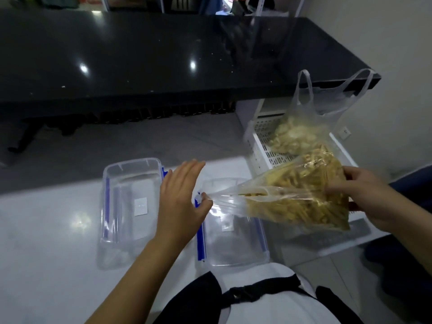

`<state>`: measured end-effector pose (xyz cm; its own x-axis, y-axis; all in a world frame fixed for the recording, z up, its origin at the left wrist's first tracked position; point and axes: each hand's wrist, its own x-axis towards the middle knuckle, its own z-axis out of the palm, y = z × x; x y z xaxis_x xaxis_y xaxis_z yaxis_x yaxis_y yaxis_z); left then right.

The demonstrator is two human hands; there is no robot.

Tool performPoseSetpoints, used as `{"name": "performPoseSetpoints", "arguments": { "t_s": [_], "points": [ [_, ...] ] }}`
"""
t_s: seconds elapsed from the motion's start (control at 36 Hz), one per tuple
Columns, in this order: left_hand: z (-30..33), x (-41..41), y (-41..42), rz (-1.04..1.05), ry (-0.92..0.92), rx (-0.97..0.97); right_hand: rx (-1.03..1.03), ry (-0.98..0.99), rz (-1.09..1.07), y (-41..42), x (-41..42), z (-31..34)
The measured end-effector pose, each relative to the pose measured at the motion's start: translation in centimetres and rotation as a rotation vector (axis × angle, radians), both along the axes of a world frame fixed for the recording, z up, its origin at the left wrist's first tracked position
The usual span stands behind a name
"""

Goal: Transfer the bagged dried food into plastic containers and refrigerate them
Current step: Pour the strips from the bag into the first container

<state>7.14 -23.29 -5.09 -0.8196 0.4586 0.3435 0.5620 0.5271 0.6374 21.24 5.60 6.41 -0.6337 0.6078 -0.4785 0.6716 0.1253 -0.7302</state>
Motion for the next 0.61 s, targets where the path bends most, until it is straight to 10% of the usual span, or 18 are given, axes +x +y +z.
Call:
{"name": "performPoseSetpoints", "arguments": {
  "t_s": [0.61],
  "points": [
    [-0.6,0.2,0.7,0.020,0.069,-0.001,-0.034,0.070,-0.012,0.1,0.3,0.5]
  ]
}}
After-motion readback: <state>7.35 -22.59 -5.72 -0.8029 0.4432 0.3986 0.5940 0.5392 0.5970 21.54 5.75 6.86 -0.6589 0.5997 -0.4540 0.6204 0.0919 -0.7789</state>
